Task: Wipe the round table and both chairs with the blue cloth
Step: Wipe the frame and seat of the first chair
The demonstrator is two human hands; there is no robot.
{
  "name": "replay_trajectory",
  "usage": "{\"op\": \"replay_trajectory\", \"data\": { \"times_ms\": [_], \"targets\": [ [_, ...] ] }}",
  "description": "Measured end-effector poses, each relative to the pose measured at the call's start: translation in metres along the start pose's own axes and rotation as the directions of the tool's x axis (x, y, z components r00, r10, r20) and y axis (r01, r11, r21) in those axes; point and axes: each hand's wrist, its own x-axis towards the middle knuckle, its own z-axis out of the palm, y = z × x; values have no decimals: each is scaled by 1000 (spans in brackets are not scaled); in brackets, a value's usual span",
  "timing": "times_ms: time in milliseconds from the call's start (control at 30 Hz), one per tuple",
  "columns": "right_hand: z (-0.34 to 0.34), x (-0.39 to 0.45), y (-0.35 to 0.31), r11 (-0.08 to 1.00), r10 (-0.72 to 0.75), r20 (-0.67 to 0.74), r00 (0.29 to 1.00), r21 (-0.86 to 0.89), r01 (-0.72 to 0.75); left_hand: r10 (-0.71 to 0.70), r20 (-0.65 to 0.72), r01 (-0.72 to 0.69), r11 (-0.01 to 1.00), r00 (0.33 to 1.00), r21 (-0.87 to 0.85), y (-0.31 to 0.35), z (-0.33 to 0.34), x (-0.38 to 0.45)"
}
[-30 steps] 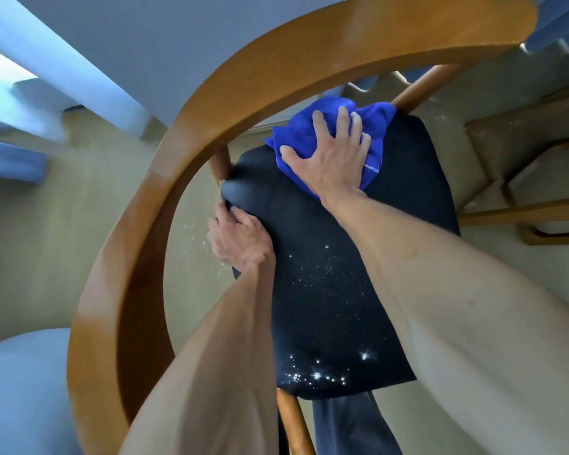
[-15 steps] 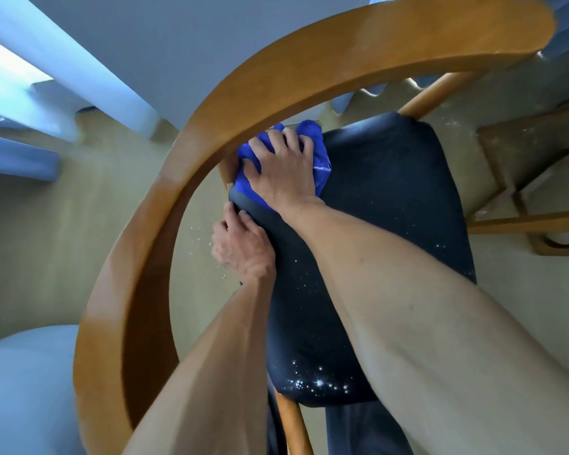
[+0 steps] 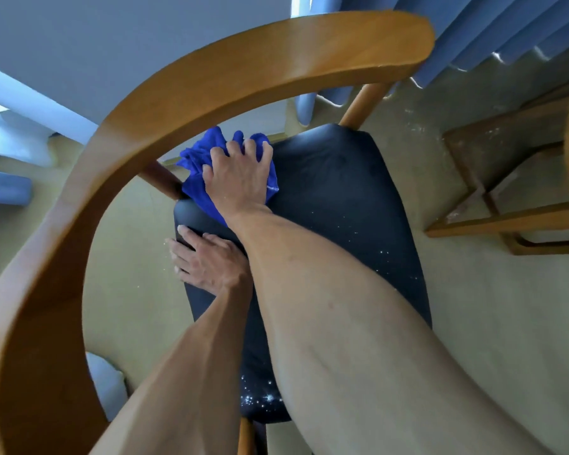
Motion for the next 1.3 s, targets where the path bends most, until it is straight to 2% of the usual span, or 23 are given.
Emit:
{"op": "replay_trajectory", "data": {
  "times_ms": [100, 200, 333, 400, 433, 500, 567, 667, 800, 867, 1000, 1067, 1300],
  "targets": [
    [-5, 5, 20, 999, 40, -48, 998, 25, -39, -22, -25, 21, 999, 999, -42, 20, 7, -5],
    [-19, 16, 49, 999, 34, -97, 995, -27, -36, -88, -24, 86, 993, 996, -77, 36, 7, -5],
    [-42, 30, 83, 990, 141, -117, 983, -6, -142, -38, 10, 38, 999, 999, -1, 36, 3, -15],
    [-44, 27, 79, 989, 134, 4, 991, 64, -134, -16, 25, 15, 999, 1000, 33, 36, 0, -18],
    [-42, 25, 71, 986, 116, 121, 986, 103, -129, -19, 37, 18, 999, 999, 37, 37, -2, -17],
    [-38, 18, 53, 987, 53, 381, 923, 120, -106, -40, 58, 40, 999, 997, 14, 38, -6, -13],
    [-31, 18, 38, 998, 1, 462, 887, 53, -29, -20, 57, 20, 1000, 998, -5, 34, -10, -7],
    [-30, 22, 34, 1000, -8, 390, 921, -20, 17, 49, 42, -51, 998, 998, 33, 23, -12, -8],
    [-41, 36, 43, 996, 16, 382, 924, -91, 21, 87, 65, -91, 994, 994, 68, 21, -8, -17],
    [-45, 37, 63, 994, 71, 325, 943, -105, -38, 71, 83, -79, 992, 994, 93, 24, -8, -18],
    [-52, 14, 140, 975, 210, 126, 970, -107, -197, 42, 93, -52, 992, 995, 117, 31, -6, -19],
    [-52, 2, 163, 974, 213, 83, 973, -95, -205, 47, 92, -58, 992, 995, 112, 28, -6, -19],
    [-48, -14, 164, 938, 345, -33, 938, 26, -344, 147, 85, -151, 987, 985, 49, 5, -15, -10]
  ]
}}
